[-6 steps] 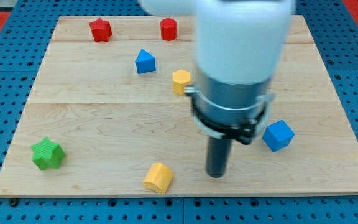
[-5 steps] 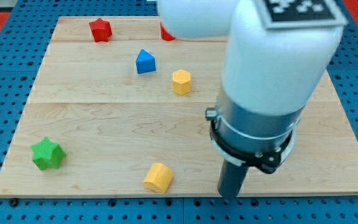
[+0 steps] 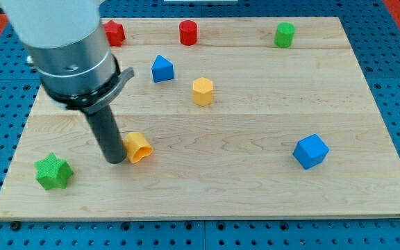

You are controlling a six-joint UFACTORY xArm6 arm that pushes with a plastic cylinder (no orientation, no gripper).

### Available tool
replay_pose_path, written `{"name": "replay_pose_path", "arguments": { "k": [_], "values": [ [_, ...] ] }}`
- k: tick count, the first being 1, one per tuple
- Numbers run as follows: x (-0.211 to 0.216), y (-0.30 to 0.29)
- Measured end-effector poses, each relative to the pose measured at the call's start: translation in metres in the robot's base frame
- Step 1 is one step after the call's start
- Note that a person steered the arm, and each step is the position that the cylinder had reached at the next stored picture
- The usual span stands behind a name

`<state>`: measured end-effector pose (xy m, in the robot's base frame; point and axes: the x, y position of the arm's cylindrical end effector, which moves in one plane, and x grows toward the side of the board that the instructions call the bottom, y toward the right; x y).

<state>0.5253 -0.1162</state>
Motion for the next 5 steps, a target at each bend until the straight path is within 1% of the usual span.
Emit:
{"name": "replay_pose_path", "arguments": {
  "k": [1, 2, 3, 5],
  "values": [
    [-0.017, 0.024],
    [-0.047, 0.065],
    [-0.051, 0.13],
    [-0.058, 0.17]
  ]
}}
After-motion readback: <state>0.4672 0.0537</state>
